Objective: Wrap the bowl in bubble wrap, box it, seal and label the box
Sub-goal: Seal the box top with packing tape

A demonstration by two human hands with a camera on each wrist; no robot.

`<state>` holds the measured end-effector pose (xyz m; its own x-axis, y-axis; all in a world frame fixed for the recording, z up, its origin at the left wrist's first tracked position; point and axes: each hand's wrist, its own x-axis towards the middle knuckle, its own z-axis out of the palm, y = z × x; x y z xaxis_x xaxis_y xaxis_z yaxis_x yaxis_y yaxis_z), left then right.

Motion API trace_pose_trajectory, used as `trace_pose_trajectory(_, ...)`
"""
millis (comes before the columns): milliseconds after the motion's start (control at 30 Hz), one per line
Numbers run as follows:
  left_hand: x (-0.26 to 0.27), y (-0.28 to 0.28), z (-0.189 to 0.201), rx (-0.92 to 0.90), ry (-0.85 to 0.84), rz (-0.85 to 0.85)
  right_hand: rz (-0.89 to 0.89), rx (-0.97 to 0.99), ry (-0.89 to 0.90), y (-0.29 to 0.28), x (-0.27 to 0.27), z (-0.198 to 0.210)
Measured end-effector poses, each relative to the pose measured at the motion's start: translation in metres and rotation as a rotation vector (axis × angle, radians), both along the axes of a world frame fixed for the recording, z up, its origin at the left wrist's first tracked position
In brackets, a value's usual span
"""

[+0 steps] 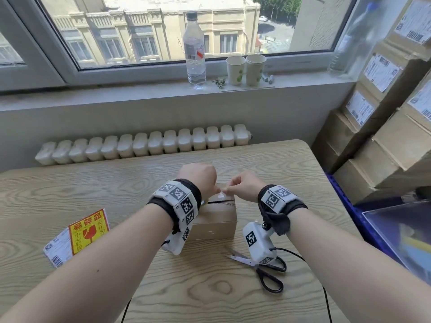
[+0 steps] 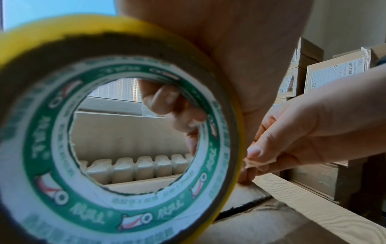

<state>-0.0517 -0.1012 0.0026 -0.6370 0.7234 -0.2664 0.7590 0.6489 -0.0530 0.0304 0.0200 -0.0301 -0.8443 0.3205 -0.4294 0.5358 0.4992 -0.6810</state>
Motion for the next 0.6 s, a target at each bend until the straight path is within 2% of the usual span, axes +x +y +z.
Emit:
trace_pose_trajectory(167,-0.002,-0.01,-0.002,0.111,-0.028,0.084,-0.053,0.048,0.031,0.003,0.002,0.0)
trace_pose_trajectory(333,-0.007,-0.021,0.003,0.129,-0.162,0.168,-0.078,0.039,0.012,0.004,0.014,-0.011)
trace_pose_trajectory(467,-0.004,-0.014,0.007,0.073,-0.1,0.152,-0.12,0.044,0.004,0.013,0.021,-0.013)
trace_pose_trajectory(600,-0.004,-0.009,0.014,-0.057,-0.005,0.109,-0.139,0.052,0.004,0.021,0.023,-0.012)
